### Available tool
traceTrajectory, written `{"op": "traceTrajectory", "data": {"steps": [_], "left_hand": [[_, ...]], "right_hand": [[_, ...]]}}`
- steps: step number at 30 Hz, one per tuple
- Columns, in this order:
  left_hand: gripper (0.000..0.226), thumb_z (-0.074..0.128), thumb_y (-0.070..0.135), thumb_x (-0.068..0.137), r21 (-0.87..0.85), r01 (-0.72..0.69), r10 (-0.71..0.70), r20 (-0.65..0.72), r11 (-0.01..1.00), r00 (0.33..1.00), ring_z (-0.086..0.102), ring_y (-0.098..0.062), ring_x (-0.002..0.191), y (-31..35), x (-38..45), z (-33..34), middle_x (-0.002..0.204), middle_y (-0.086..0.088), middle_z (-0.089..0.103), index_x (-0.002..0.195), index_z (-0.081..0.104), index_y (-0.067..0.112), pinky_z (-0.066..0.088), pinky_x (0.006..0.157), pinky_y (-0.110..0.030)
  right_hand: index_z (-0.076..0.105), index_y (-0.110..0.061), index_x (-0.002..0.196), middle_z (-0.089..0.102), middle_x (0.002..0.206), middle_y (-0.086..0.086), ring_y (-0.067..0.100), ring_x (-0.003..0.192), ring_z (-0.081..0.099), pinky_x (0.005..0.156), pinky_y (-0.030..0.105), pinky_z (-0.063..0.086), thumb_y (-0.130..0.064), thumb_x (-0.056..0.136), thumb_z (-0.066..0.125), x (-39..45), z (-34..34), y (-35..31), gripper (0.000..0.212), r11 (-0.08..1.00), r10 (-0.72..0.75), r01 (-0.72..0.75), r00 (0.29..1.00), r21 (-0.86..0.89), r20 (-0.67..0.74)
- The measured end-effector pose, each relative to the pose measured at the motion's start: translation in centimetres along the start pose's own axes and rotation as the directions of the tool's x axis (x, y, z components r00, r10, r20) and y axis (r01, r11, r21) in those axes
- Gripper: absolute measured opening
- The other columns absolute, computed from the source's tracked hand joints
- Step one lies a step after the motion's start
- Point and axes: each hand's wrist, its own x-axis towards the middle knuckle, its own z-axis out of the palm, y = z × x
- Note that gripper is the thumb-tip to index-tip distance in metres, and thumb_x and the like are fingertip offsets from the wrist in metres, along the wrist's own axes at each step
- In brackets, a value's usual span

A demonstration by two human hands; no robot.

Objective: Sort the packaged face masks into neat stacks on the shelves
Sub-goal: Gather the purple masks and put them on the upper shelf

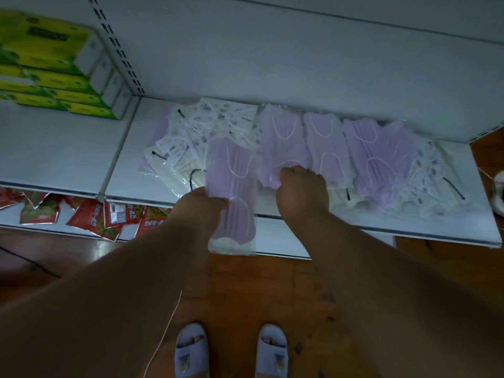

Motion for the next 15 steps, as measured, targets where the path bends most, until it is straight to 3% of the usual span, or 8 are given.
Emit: {"op": "traceTrajectory", "data": {"steps": [3, 5, 7, 10, 13, 15], "left_hand": [[0.024, 0.072, 0.027, 0.072, -0.048, 0.023, -0.023, -0.008, 0.999, 1.000, 0.068, -0.038, 0.095, 0.4, -0.3, -0.2, 0.102, -0.015, 0.071, 0.095, 0.068, 0.020, 0.056, 0.089, -0.053], [0.017, 0.070, 0.023, 0.082, -0.115, 0.065, -0.063, 0.024, 0.991, 0.998, 0.067, -0.031, 0.088, 0.7, -0.7, -0.1, 0.101, -0.013, 0.068, 0.096, 0.064, 0.018, 0.058, 0.082, -0.042], [0.005, 0.059, 0.019, 0.096, -0.265, 0.127, -0.108, 0.086, 0.956, 0.990, 0.062, -0.024, 0.076, 1.1, -1.1, 0.3, 0.100, -0.011, 0.063, 0.094, 0.062, 0.015, 0.054, 0.070, -0.033], [0.036, 0.047, 0.037, 0.103, -0.522, 0.212, -0.109, 0.221, 0.826, 0.969, 0.071, -0.034, 0.099, 1.6, -1.5, 0.8, 0.115, -0.012, 0.072, 0.117, 0.065, 0.009, 0.058, 0.085, -0.053], [0.054, 0.050, 0.054, 0.094, -0.492, 0.191, -0.058, 0.272, 0.850, 0.961, 0.071, -0.035, 0.102, 1.4, -1.4, 1.0, 0.119, -0.016, 0.071, 0.124, 0.063, 0.011, 0.057, 0.089, -0.053], [0.070, 0.061, 0.065, 0.076, -0.481, 0.185, -0.057, 0.267, 0.857, 0.962, 0.071, -0.038, 0.101, 1.5, -1.5, 1.1, 0.118, -0.015, 0.071, 0.125, 0.063, 0.014, 0.057, 0.088, -0.053]], "right_hand": [[0.059, -0.011, 0.109, 0.064, 0.105, 0.009, 0.028, 0.093, 0.062, 0.074, 0.030, 0.042, -0.015, 0.097, 0.048, -0.6, -0.5, 0.7, 0.017, 0.929, 0.115, -0.042, 0.978, 0.369, -0.176], [0.061, -0.009, 0.102, 0.065, 0.102, 0.010, 0.029, 0.089, 0.062, 0.074, 0.035, 0.048, -0.013, 0.094, 0.049, -1.8, -1.1, 0.2, 0.014, 0.838, 0.046, 0.115, 0.959, 0.534, -0.279], [0.062, -0.008, 0.093, 0.067, 0.101, 0.012, 0.032, 0.088, 0.063, 0.074, 0.042, 0.051, -0.013, 0.088, 0.046, -3.5, -1.4, -0.6, 0.018, 0.784, -0.189, 0.351, 0.921, 0.512, -0.342], [0.061, -0.009, 0.084, 0.067, 0.100, 0.011, 0.032, 0.090, 0.063, 0.077, 0.043, 0.051, -0.015, 0.079, 0.044, -5.5, -0.7, -1.4, 0.018, 0.725, -0.476, 0.563, 0.826, 0.397, -0.303], [0.065, -0.007, 0.089, 0.068, 0.107, 0.011, 0.031, 0.096, 0.063, 0.084, 0.044, 0.052, -0.009, 0.081, 0.046, -5.5, 0.3, -1.2, 0.021, 0.729, -0.490, 0.559, 0.829, 0.394, -0.270], [0.068, -0.006, 0.094, 0.069, 0.108, 0.011, 0.031, 0.096, 0.065, 0.085, 0.046, 0.054, -0.004, 0.081, 0.050, -4.9, 0.6, -1.0, 0.023, 0.730, -0.495, 0.561, 0.828, 0.390, -0.263]]}}
